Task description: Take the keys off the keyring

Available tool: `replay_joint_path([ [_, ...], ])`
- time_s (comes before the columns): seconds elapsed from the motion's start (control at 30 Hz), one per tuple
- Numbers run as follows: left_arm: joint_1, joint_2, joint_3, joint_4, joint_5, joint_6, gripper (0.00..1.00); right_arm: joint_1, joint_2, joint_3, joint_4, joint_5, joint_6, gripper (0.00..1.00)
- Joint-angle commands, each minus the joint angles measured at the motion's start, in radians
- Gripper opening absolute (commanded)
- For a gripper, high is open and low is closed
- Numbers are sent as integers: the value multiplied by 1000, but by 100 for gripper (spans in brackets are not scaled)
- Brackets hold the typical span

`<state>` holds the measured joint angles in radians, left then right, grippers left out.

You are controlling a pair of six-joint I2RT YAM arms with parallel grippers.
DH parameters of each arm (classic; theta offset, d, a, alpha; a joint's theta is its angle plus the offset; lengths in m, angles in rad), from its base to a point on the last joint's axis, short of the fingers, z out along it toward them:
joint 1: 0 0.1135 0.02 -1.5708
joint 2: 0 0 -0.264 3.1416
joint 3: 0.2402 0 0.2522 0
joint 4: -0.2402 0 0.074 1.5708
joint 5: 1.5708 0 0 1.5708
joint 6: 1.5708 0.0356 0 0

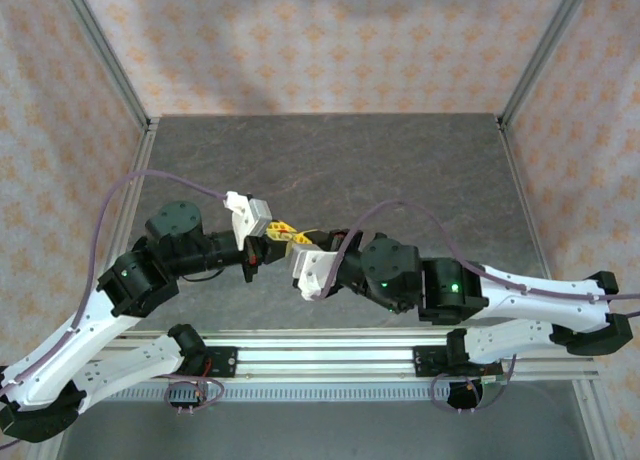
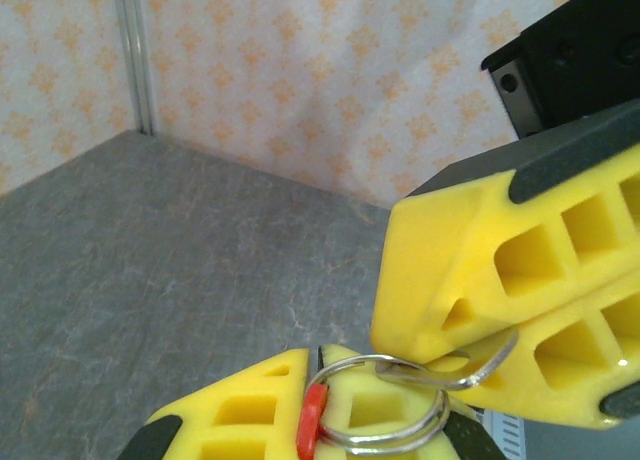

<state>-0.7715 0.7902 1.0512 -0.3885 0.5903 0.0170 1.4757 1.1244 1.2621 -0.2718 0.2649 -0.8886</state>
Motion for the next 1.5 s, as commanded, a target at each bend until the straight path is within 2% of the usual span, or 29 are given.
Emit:
replay_joint_path([
  [0.0,-44,90,0,226,94,-23,0,87,90,-11,227,-578,73,0],
  [0.1,-44,90,4,224,91,-22,0,87,66,-13,189,-593,85,0],
  [0.23,-44,89,15,213,89,-21,0,92,66,-10,90,-547,29,0],
  [0.4,-44,91,16,207,89,-23,0,93,82,-1,52,-468,-9,0],
  [0.63,-44,86,-13,201,22,-29,0,32,67,26,98,-411,270,0],
  [0.8,-43,93,-17,172,-25,-46,0,-17,5,-8,90,-324,484,10],
  [0.9,-43,105,-22,160,-37,-71,0,-27,-43,-68,110,-269,584,11],
  [0.97,-42,116,-25,146,-53,-86,0,-32,-78,-115,127,-241,639,10],
  [1.03,-43,136,-19,124,-73,-108,0,-41,-116,-175,169,-198,690,5],
  [1.1,-43,167,-1,94,-79,-128,0,-57,-143,-217,195,-164,732,10],
  [1.17,-42,205,21,62,-92,-153,0,-88,-164,-253,216,-124,797,22],
  [1.3,-43,261,41,33,-120,-170,0,-200,-216,-326,230,-150,926,42],
  [1.47,-35,278,51,7,-179,-160,0,-308,-297,-377,170,-182,1023,46],
])
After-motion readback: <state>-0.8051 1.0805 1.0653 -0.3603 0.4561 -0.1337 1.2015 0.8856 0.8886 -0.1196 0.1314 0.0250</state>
